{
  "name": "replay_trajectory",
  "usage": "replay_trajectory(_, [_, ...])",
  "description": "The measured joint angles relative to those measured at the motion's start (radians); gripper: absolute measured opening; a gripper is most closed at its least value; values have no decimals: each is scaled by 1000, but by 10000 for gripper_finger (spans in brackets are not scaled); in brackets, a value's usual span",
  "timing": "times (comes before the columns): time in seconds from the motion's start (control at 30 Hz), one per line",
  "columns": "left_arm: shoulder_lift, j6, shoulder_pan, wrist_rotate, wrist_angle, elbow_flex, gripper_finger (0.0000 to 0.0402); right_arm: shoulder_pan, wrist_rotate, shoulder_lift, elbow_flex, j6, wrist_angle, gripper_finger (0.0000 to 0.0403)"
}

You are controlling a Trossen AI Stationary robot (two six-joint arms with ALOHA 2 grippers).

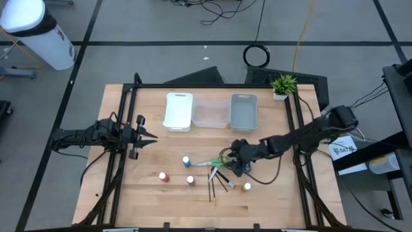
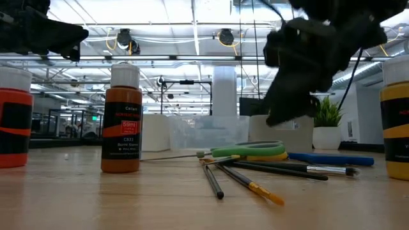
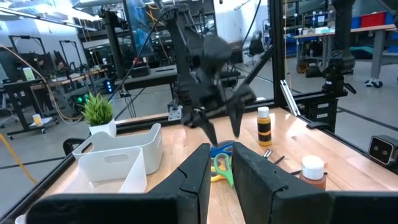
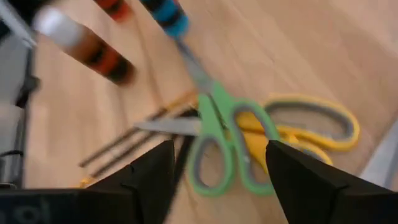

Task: Pick & Place Paint Supplies
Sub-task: Put the green scissors in the gray bin

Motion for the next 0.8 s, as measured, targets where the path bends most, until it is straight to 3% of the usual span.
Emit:
replay_trajectory(0.13, [0, 0, 0, 0, 0, 0, 77, -25, -46, 35, 0, 6, -4, 229])
replay_trajectory(0.8, [0, 0, 0, 0, 0, 0, 77, -27, -16, 47, 0, 48, -74, 214])
